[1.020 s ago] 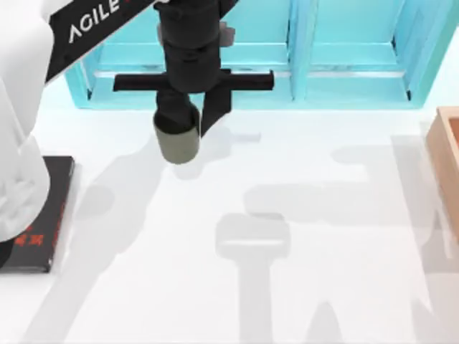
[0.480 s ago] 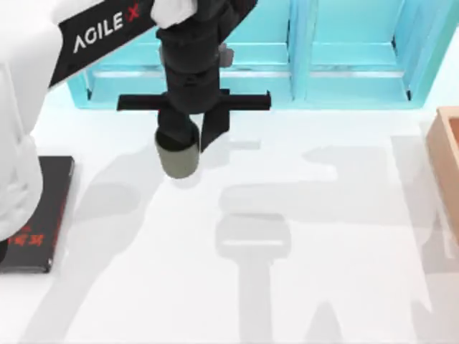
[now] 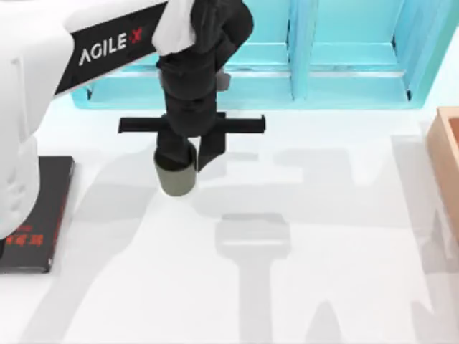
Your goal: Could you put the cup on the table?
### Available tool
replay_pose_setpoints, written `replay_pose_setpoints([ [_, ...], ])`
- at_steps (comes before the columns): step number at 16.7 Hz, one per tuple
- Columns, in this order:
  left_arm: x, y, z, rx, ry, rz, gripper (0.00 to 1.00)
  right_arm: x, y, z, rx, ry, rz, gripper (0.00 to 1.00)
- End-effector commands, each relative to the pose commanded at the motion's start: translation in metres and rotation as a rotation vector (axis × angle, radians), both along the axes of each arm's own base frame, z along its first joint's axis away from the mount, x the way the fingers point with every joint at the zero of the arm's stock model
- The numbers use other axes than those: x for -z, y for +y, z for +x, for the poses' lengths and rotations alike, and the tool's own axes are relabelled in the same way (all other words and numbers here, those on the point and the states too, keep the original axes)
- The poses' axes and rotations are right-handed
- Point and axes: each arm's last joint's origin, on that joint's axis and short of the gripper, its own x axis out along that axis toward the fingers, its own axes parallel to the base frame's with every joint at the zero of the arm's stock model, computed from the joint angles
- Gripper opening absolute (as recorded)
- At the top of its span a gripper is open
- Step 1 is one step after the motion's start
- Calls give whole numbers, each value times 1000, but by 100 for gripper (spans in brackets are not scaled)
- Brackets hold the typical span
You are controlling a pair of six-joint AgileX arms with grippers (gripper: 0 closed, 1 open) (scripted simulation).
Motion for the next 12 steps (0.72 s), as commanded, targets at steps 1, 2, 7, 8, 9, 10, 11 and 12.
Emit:
replay_pose_setpoints([
  [1, 0, 0, 0, 0, 0, 0, 8, 0, 0, 0, 0, 0, 0, 100],
  [2, 0, 0, 0, 0, 0, 0, 15, 0, 0, 0, 0, 0, 0, 100],
  [7, 0, 0, 0, 0, 0, 0, 53, 0, 0, 0, 0, 0, 0, 100],
  [8, 0, 0, 0, 0, 0, 0, 60, 0, 0, 0, 0, 0, 0, 100],
  [9, 0, 0, 0, 0, 0, 0, 68, 0, 0, 0, 0, 0, 0, 100],
  [10, 0, 0, 0, 0, 0, 0, 75, 0, 0, 0, 0, 0, 0, 100],
  [11, 0, 0, 0, 0, 0, 0, 83, 0, 0, 0, 0, 0, 0, 100],
  [12, 0, 0, 0, 0, 0, 0, 90, 0, 0, 0, 0, 0, 0, 100],
])
